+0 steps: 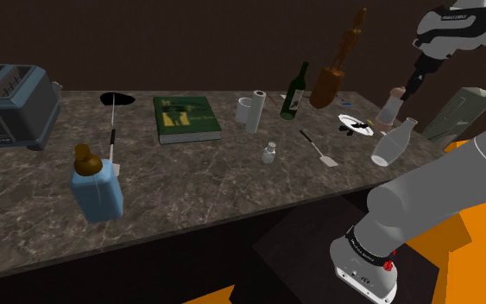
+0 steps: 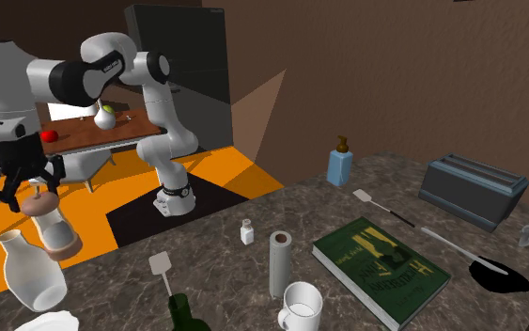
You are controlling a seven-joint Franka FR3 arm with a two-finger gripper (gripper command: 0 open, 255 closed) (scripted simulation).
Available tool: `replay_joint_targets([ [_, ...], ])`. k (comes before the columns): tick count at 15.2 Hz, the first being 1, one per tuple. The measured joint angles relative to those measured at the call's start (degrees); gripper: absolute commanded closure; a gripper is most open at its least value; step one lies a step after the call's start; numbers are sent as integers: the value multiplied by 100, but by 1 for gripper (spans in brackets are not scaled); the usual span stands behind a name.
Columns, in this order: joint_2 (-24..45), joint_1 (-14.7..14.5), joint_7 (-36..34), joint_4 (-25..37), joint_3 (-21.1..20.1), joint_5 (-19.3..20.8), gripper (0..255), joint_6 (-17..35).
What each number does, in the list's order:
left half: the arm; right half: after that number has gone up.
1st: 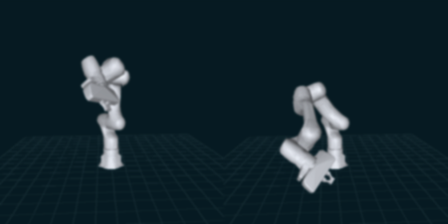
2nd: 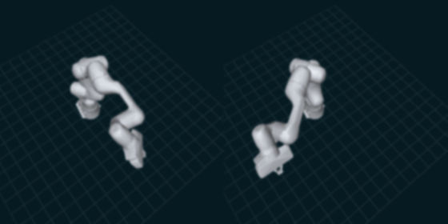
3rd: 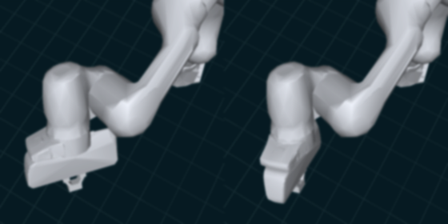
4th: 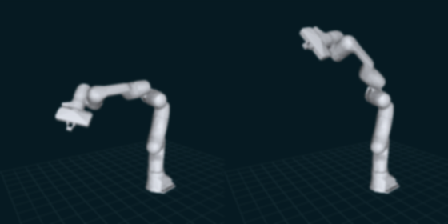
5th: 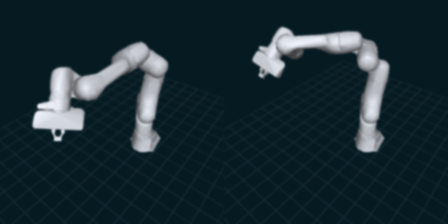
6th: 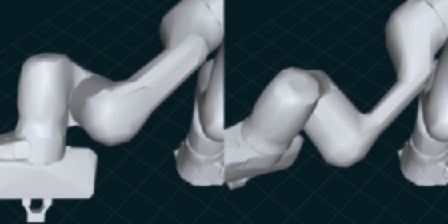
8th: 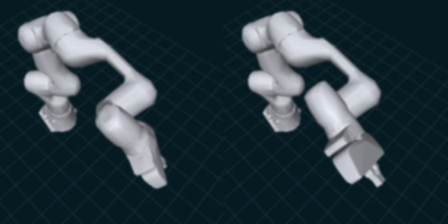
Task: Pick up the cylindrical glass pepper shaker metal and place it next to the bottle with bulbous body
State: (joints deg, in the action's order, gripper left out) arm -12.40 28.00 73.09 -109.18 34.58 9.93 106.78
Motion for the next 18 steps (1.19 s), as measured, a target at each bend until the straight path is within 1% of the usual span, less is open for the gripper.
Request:
replay_joint_targets([
  [11,26,33,-56,-838,67,40,255,860],
  [18,156,47,-30,-1274,148,5,255,1413],
])
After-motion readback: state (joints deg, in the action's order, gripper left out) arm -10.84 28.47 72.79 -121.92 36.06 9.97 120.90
